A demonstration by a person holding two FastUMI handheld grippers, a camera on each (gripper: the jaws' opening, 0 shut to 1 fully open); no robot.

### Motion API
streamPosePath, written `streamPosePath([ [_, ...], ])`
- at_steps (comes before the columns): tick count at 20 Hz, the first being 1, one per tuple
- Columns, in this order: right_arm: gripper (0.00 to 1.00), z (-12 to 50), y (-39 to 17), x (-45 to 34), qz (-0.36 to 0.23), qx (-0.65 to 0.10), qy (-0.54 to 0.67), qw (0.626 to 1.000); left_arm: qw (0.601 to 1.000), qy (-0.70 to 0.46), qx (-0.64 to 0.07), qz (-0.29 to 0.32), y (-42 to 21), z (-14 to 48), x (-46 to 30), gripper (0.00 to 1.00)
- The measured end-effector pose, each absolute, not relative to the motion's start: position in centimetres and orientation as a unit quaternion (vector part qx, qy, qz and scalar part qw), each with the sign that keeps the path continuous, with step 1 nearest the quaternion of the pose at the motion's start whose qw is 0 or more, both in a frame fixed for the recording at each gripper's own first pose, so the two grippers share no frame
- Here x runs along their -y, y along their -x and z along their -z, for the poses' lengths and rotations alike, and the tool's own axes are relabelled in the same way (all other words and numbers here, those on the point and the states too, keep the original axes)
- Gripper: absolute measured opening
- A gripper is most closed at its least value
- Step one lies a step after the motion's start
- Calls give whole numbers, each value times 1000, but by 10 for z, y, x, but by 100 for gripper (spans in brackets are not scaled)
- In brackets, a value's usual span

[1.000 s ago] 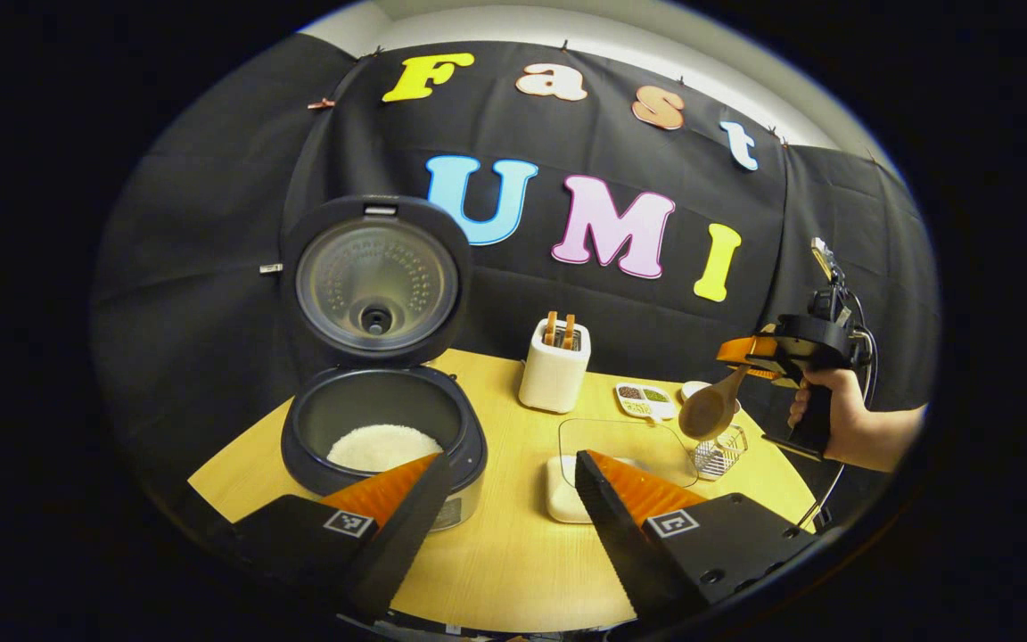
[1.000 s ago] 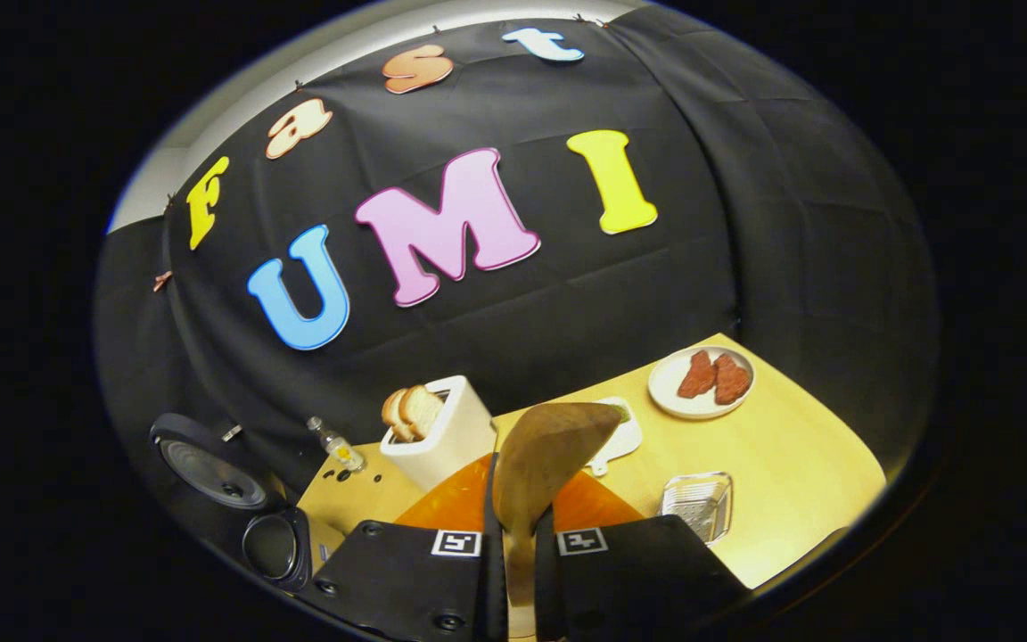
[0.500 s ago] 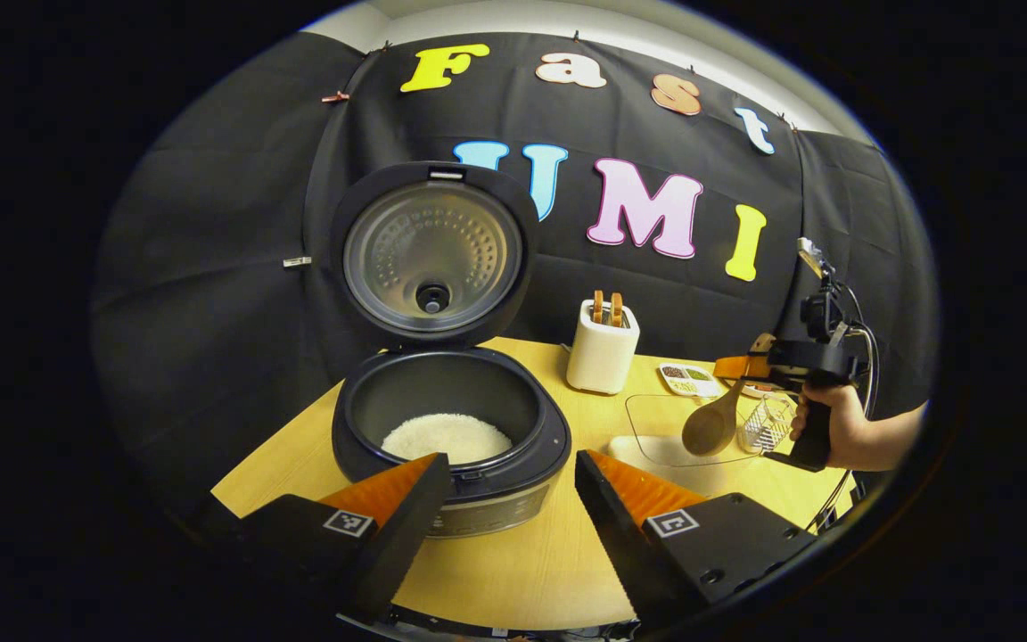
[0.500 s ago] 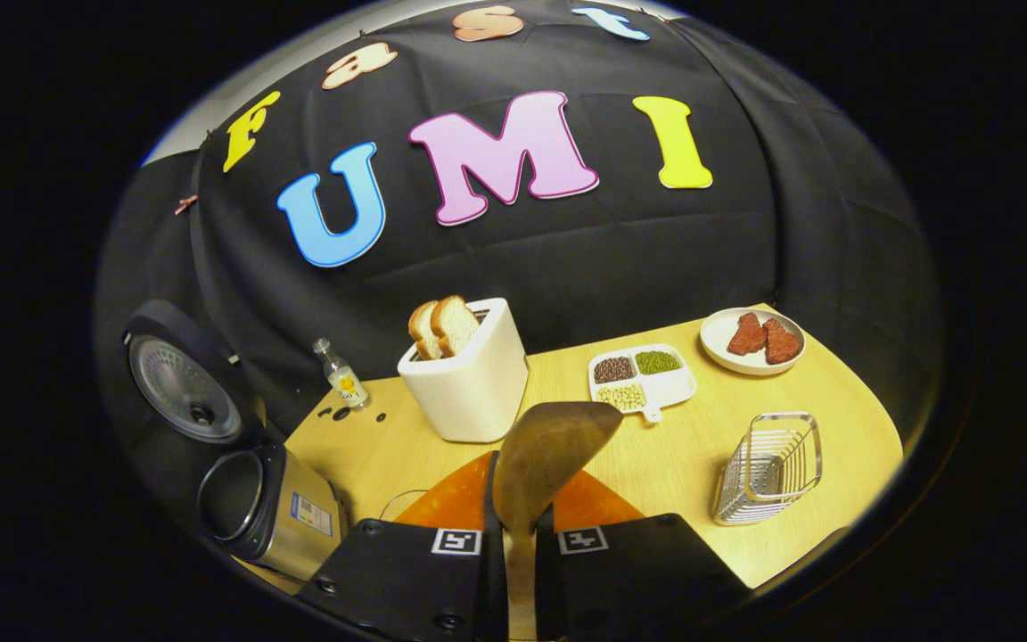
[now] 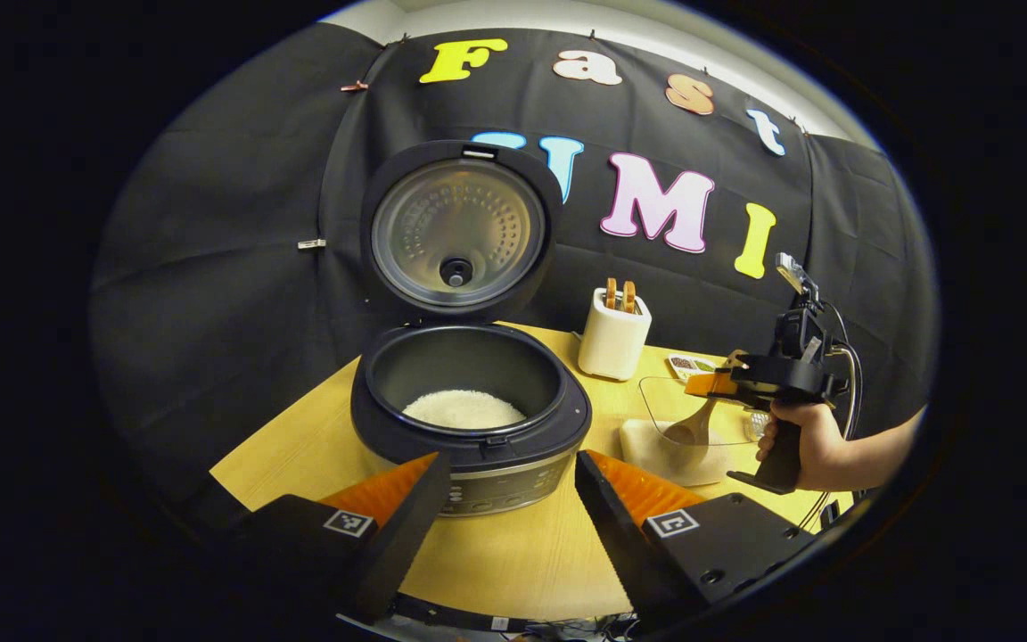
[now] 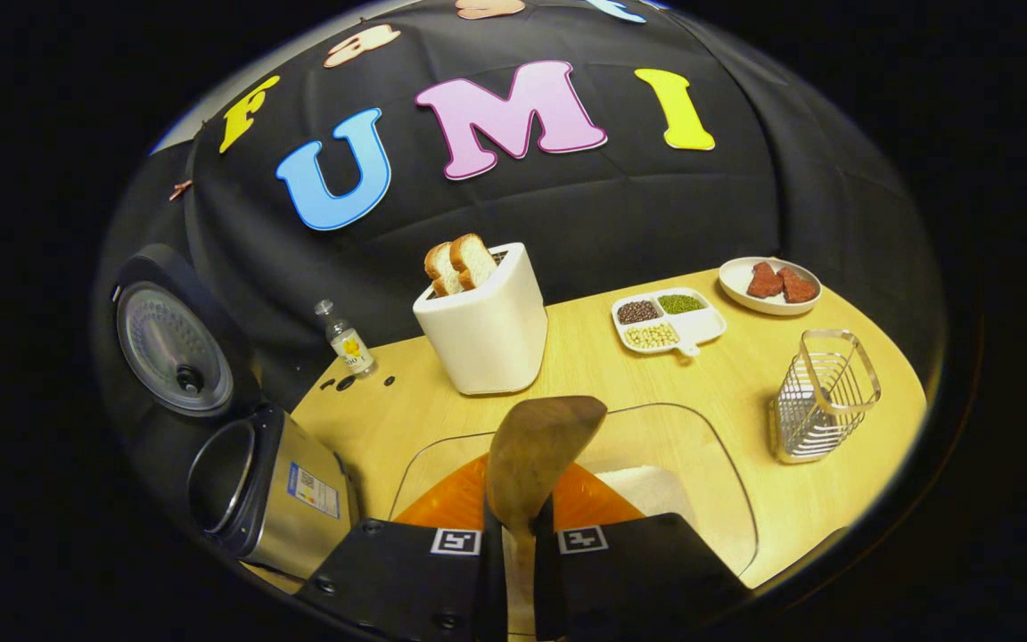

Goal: Close the left gripper, press the button to open the rice cooker; take a wooden spoon from the chopstick holder with the right hand, scoop a spoonful of rice and pour it into the rice cooker, then put the wooden spoon back into the chopstick holder.

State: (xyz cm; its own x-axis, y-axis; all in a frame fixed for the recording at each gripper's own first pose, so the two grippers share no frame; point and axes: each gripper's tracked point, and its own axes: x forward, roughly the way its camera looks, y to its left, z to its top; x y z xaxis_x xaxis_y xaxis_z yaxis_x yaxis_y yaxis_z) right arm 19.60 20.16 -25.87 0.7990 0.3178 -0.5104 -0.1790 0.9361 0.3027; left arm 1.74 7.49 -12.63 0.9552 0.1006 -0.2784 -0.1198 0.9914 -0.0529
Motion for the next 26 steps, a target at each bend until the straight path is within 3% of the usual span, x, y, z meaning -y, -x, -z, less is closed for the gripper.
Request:
streamPosePath([
  [6,16,259,-195,-227,-133,-337,-206,909,989,45,-127,-64,-11,115,-82,95],
  [13,17,238,-193,-203,-108,-332,-247,904,990,46,-106,-76,-8,87,-92,95],
  [22,16,224,-187,-117,2,-330,-378,865,993,71,-74,-55,-7,55,-86,95],
  [26,17,207,-187,-93,24,-316,-414,853,993,80,-69,-46,-9,56,-79,95],
])
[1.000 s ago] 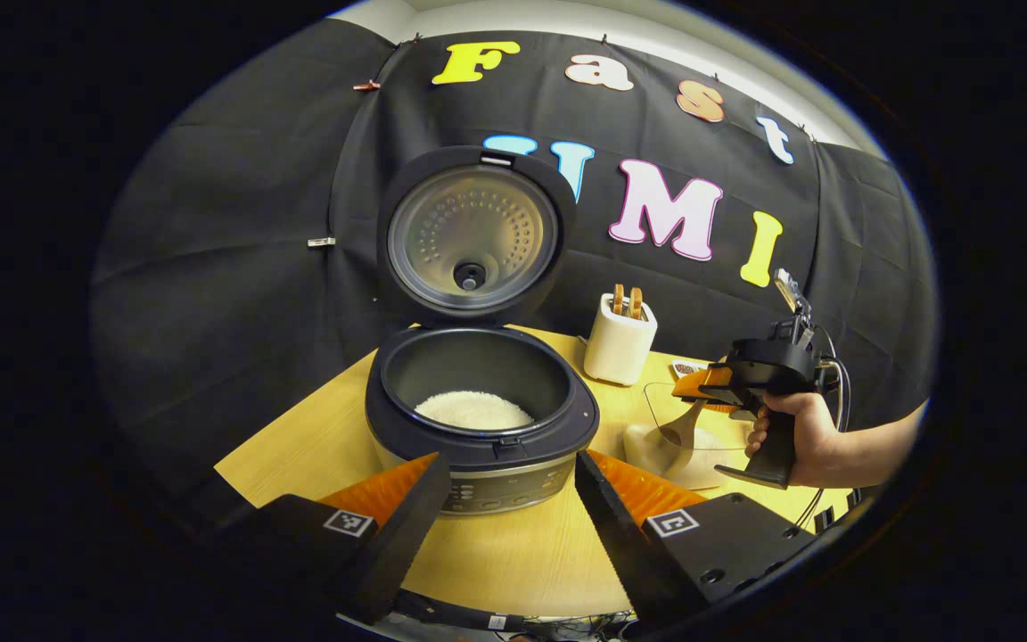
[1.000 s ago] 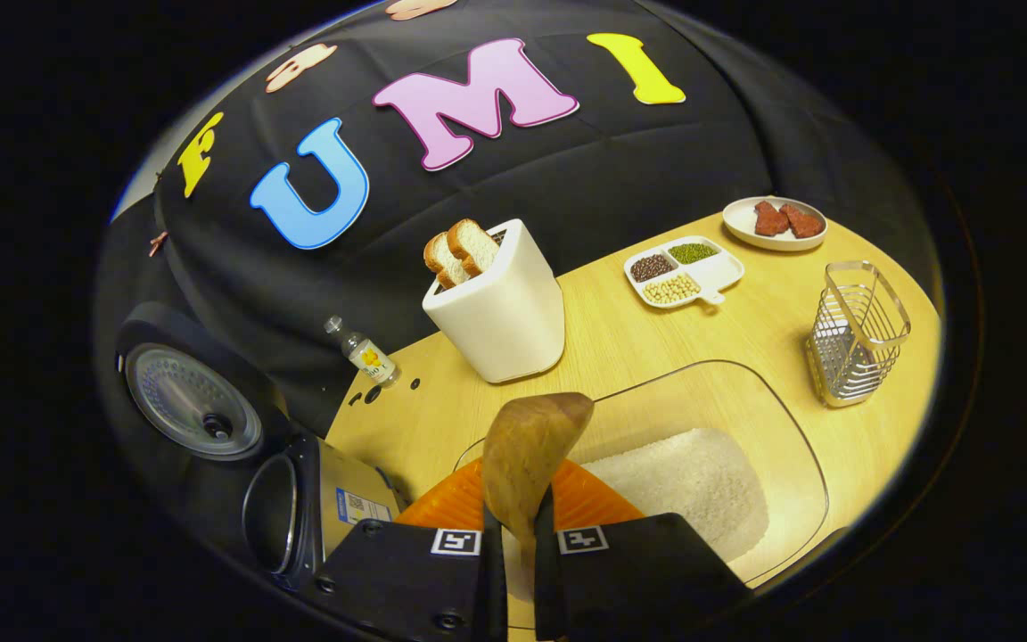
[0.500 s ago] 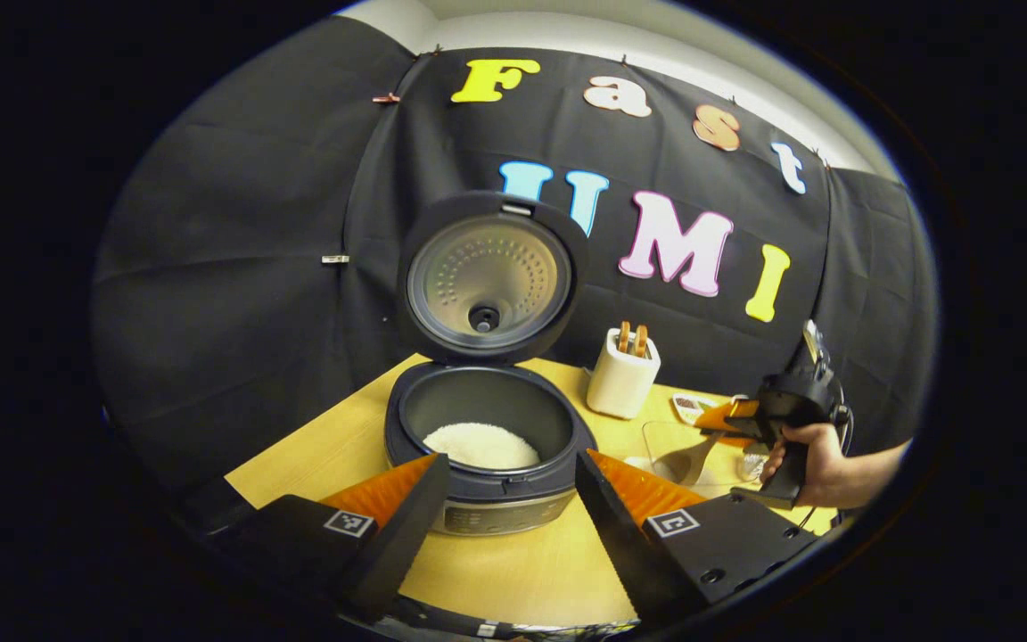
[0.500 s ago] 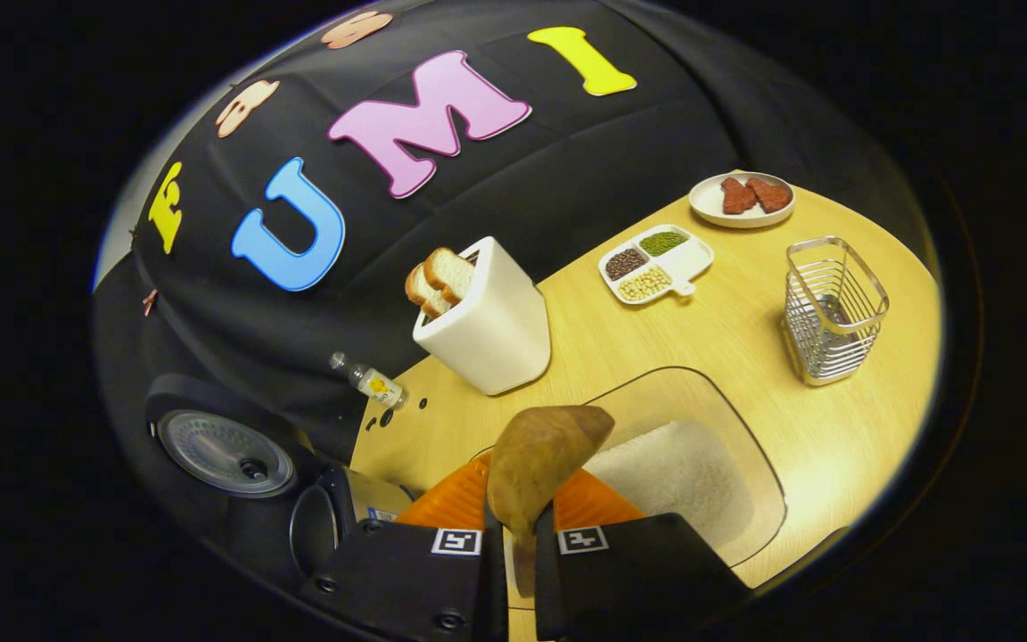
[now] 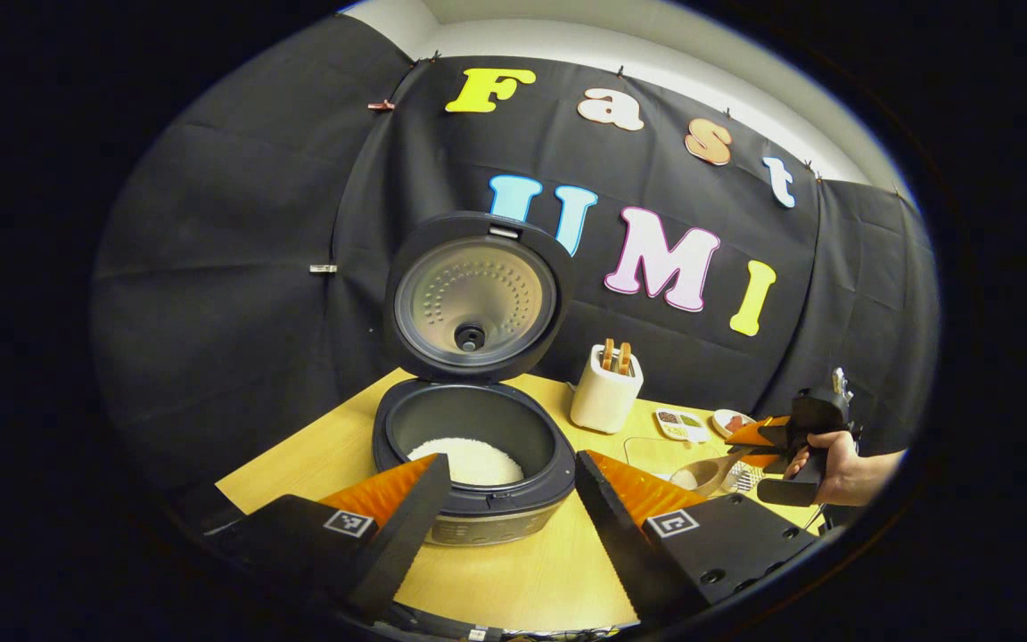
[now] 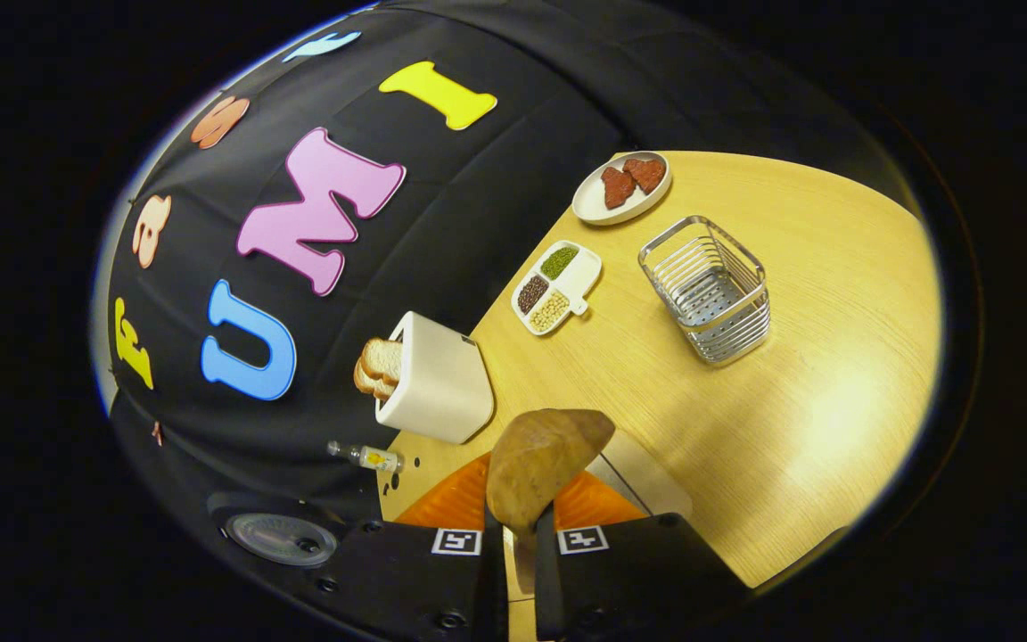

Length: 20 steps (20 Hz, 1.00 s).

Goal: Close the left gripper, press the button to open the rice cooker; take a wooden spoon from the chopstick holder with the right hand, scoop a spoonful of rice and pour it into the rice cooker, then put the wooden spoon back into the chopstick holder.

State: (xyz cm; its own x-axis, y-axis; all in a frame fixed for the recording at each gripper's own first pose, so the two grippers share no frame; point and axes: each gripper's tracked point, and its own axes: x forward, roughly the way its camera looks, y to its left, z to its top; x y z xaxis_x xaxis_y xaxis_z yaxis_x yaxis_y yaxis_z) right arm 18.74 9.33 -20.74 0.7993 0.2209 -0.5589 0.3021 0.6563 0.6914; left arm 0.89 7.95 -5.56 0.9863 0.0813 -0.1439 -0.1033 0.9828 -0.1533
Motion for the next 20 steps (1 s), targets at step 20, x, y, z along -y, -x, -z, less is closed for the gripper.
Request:
streamPosePath([
  [20,16,72,-209,-273,-142,-289,-421,848,984,110,-89,-104,21,106,-128,95],
])
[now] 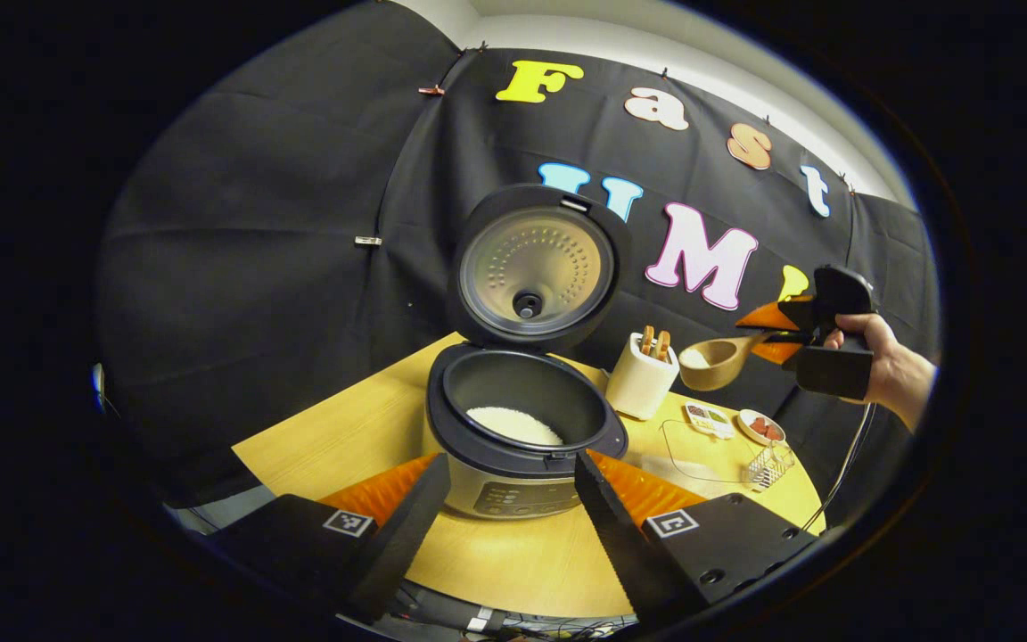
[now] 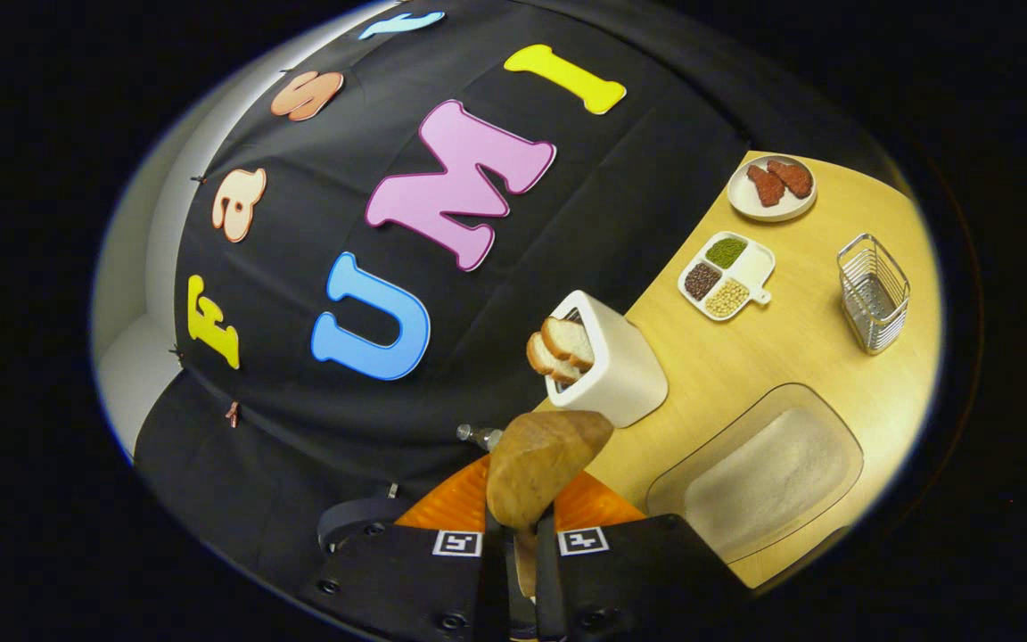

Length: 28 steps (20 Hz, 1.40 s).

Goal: Close the left gripper, press the button to open the rice cooker; take a wooden spoon from the chopstick holder with the right hand, scoop a spoonful of rice and pour it into the rice cooker, then put the wooden spoon back into the chopstick holder.

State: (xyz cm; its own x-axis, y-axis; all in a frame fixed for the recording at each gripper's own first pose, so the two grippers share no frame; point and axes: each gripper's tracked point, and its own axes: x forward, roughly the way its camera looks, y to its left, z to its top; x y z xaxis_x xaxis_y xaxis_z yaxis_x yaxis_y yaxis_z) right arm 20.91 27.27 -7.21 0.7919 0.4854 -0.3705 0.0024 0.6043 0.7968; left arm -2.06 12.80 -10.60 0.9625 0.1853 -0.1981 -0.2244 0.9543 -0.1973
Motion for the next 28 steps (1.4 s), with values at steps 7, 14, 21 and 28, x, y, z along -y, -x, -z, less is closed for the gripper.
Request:
streamPosePath([
  [7,16,65,-191,-356,-221,-283,-346,867,984,99,-91,-114,25,109,-142,95],
  [14,16,50,-157,-428,-343,-202,-184,898,984,92,-108,-112,27,117,-144,96],
  [21,11,62,-126,-475,-420,-161,-68,890,984,94,-105,-113,31,116,-147,95],
  [28,16,89,-81,-514,-513,-116,62,848,982,95,-101,-128,38,117,-157,95],
])
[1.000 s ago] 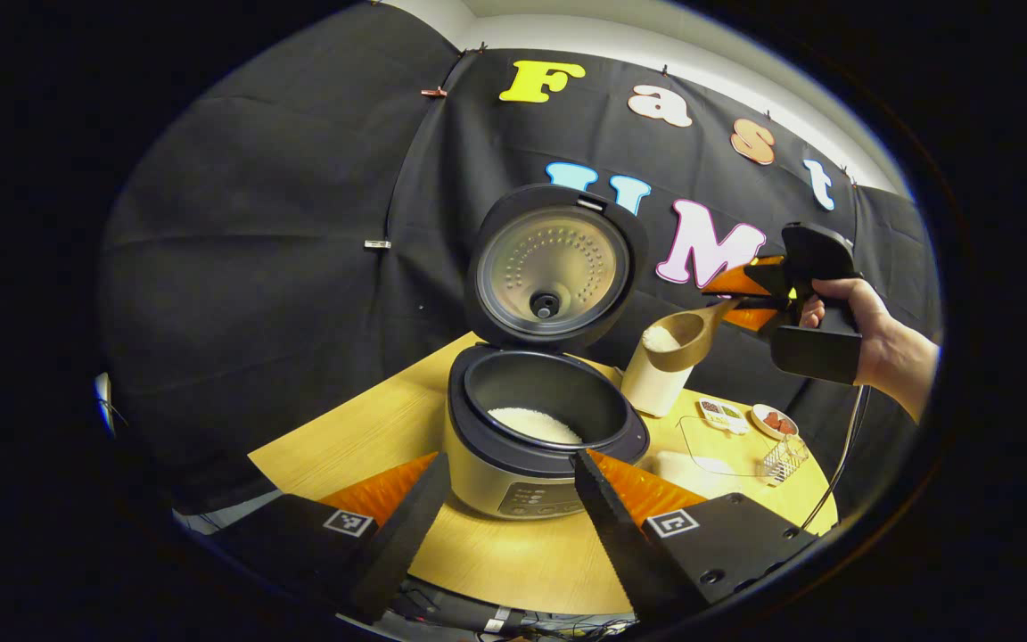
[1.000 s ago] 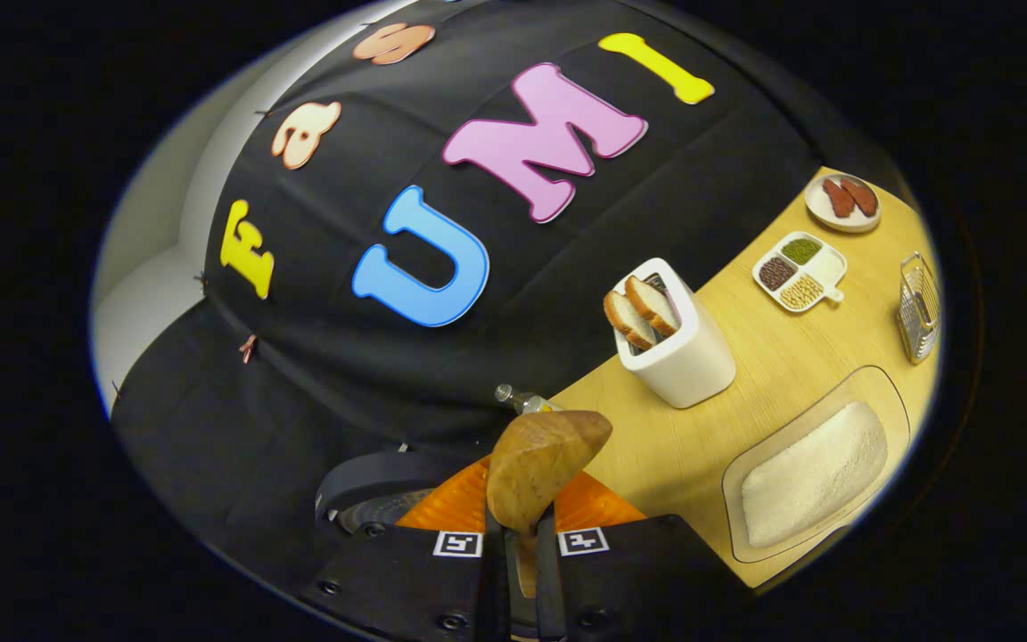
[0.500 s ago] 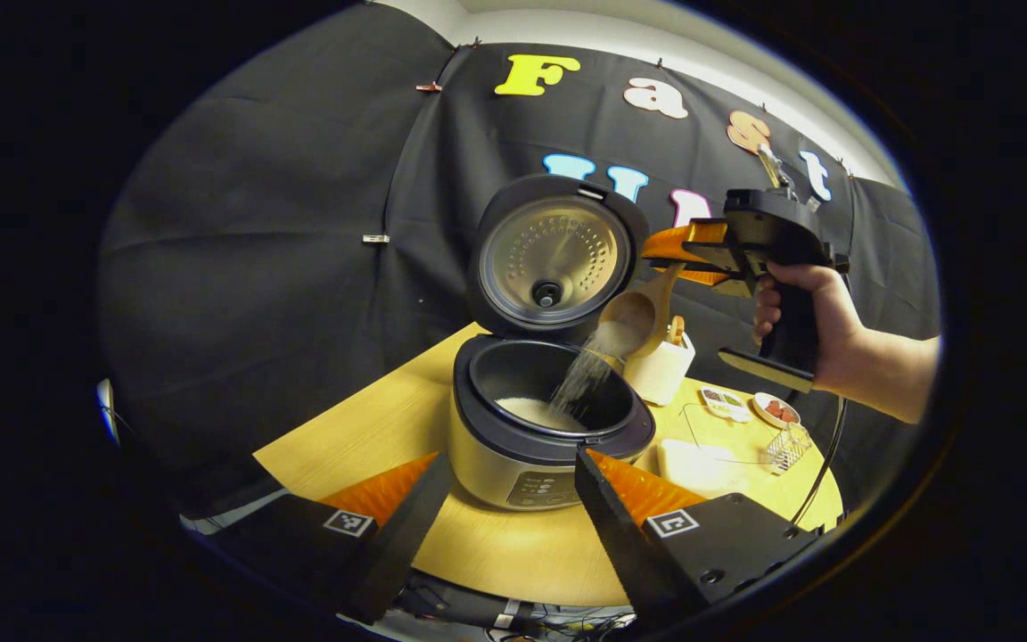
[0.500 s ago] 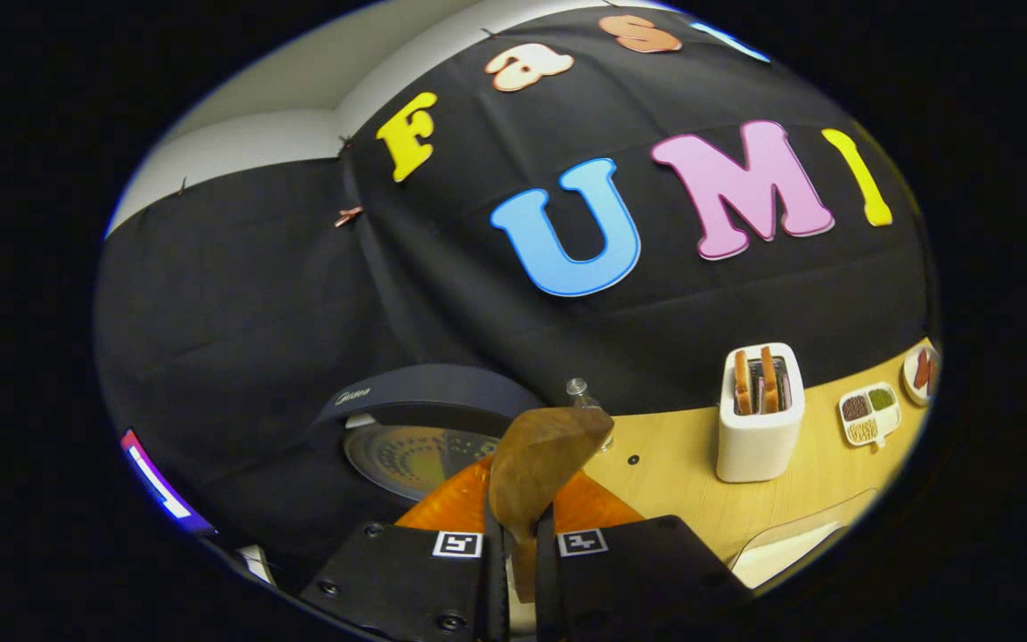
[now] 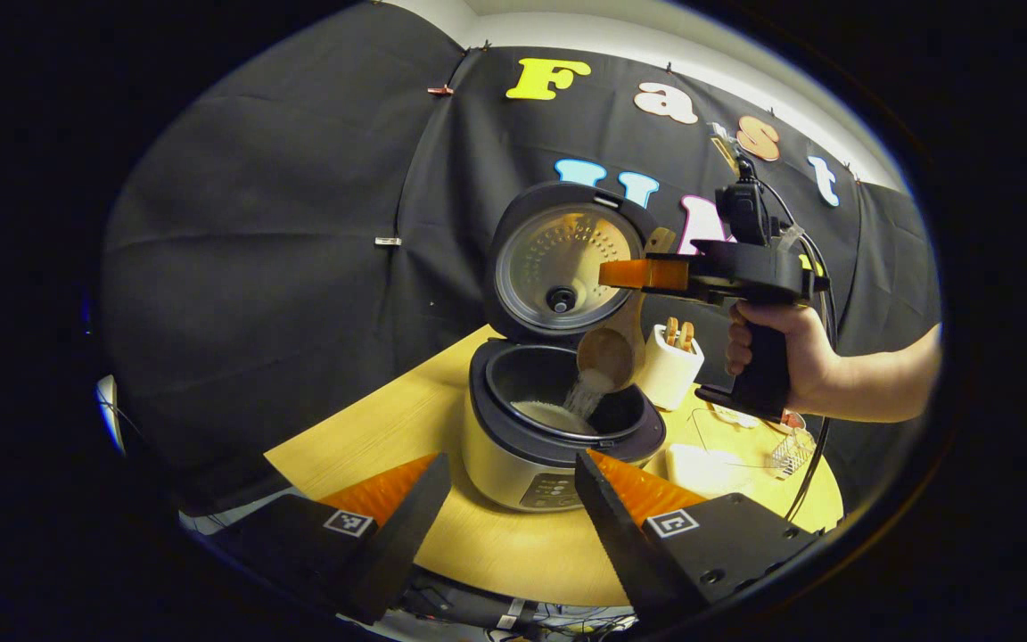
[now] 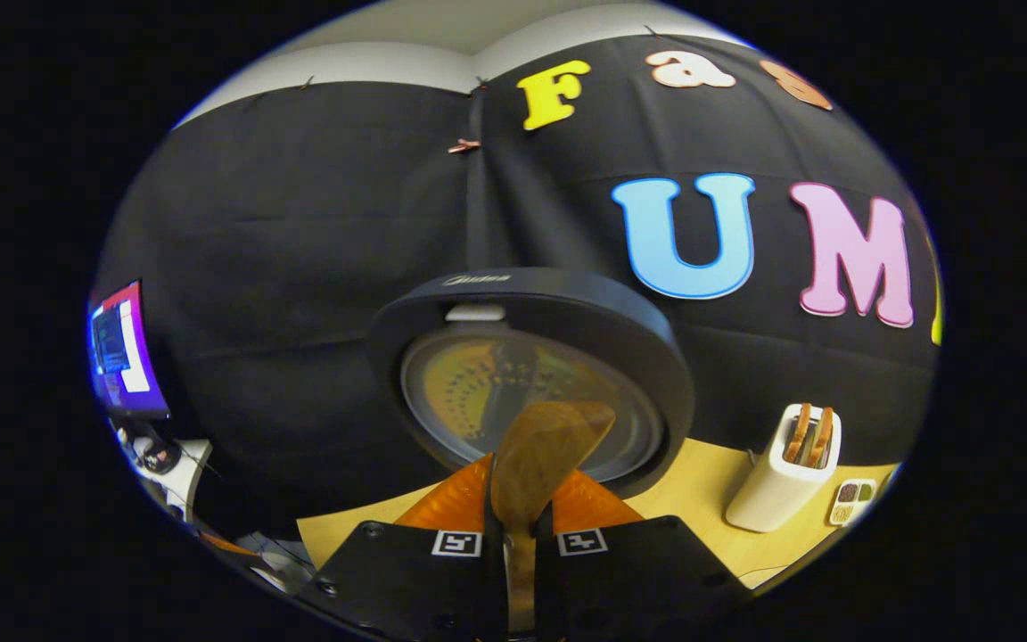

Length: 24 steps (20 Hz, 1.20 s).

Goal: Close the left gripper, press the button to open the rice cooker; take a wooden spoon from the chopstick holder with the right hand, scoop a spoonful of rice and pour it into the rice cooker, then put the wooden spoon back into the chopstick holder.

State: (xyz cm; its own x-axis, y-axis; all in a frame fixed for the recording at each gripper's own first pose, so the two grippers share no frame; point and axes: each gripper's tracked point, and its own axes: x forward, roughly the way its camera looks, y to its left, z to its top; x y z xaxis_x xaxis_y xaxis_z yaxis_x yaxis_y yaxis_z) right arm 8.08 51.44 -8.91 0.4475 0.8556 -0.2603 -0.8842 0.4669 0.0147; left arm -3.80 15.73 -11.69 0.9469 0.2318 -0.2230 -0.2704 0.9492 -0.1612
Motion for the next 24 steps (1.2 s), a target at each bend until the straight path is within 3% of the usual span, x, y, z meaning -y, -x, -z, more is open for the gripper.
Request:
streamPosePath([
  [5,16,113,-49,-528,-556,-100,127,815,981,92,-95,-145,46,117,-165,95],
  [10,16,118,-48,-527,-546,-121,112,821,981,90,-96,-146,51,117,-162,95],
  [12,16,107,-57,-521,-530,-129,83,834,981,88,-96,-141,51,116,-157,92],
  [17,16,68,-92,-483,-475,-150,-15,867,985,83,-91,-123,42,110,-142,96],
  [24,16,45,-148,-369,-347,-177,-104,915,990,70,-73,-95,20,87,-118,95],
])
